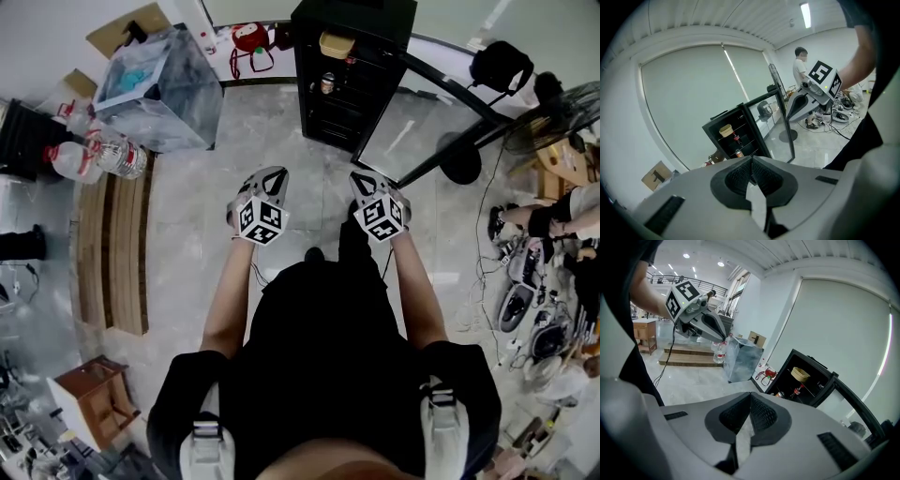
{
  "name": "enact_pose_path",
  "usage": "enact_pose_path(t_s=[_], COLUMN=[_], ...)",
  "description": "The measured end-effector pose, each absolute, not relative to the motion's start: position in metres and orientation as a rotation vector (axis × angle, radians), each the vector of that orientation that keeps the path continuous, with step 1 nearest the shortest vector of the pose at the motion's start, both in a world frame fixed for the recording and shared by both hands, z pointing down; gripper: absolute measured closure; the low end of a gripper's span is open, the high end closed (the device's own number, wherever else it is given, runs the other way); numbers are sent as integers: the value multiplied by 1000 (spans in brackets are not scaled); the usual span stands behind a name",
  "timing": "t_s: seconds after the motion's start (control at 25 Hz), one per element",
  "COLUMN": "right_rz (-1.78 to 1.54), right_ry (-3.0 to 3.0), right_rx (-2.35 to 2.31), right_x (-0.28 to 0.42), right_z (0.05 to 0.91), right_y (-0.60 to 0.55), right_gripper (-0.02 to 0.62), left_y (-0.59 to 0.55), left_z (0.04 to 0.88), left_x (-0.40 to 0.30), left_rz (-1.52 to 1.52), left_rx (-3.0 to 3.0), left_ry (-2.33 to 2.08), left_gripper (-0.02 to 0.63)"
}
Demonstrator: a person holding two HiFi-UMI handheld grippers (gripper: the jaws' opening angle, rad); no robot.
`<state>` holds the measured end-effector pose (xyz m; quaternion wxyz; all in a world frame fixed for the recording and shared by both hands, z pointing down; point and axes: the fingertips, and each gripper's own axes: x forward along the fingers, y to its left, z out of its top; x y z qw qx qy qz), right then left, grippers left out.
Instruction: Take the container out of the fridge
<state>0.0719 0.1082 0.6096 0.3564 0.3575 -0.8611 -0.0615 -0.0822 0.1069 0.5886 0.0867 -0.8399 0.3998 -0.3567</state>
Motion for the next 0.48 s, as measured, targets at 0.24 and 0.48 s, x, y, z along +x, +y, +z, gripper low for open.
enact_pose_path(t_s=[0.24, 0.48], right_rz=[-159, -162], right_ry=[-2217, -2215], right_rx=[925, 904], right_x=[72, 72], right_z=[608, 613], right_y=[115, 116], right_gripper=[597, 597], left_y=[109, 112], left_z=[585, 584], left_x=[-85, -84], left_rz=[-1056, -1053], left_rx=[-2503, -2504], left_ry=[1192, 1201], left_gripper=[581, 581])
